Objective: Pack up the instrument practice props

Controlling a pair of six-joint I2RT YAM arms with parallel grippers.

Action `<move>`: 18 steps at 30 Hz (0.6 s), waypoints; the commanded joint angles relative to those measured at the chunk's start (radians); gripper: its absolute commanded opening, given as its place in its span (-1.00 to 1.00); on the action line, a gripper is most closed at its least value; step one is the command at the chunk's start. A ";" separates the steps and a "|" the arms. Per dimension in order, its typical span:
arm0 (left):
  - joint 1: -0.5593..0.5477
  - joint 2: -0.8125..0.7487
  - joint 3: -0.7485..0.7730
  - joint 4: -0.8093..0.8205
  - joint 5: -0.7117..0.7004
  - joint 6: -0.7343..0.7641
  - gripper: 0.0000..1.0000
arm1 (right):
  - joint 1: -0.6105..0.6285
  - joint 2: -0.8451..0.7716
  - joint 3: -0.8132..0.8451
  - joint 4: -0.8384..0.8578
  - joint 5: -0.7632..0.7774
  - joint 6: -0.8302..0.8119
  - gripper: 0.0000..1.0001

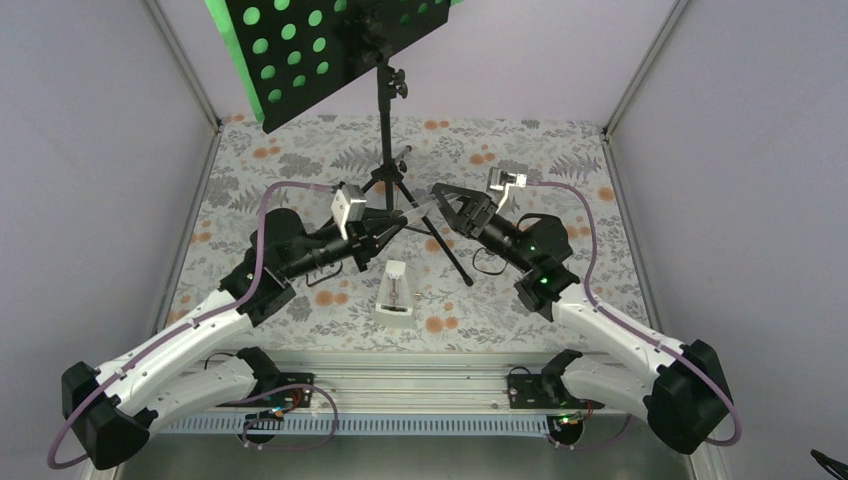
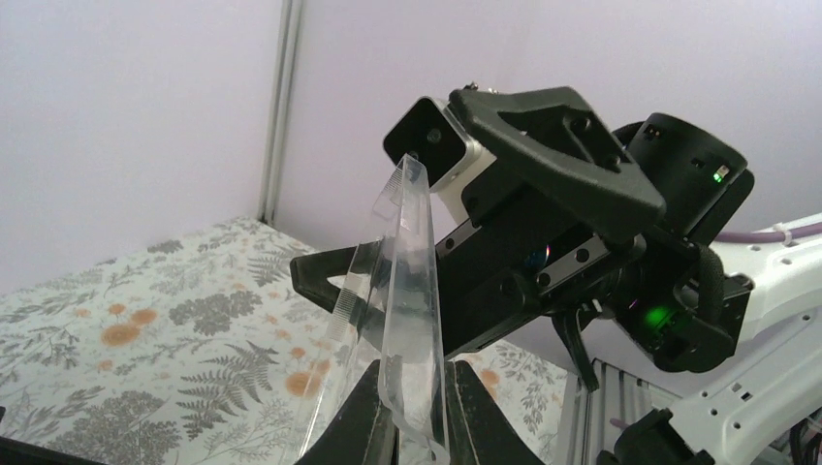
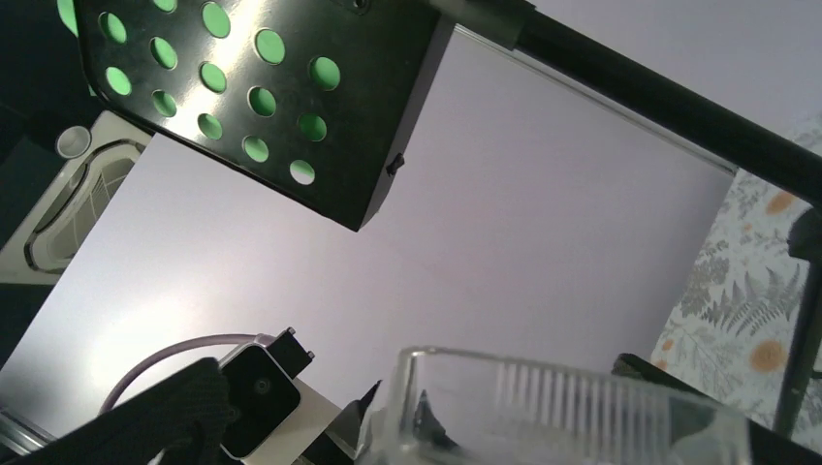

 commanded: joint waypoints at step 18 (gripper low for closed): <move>0.002 -0.035 -0.069 0.173 -0.052 -0.072 -0.95 | 0.075 0.067 0.059 0.056 0.142 -0.015 0.70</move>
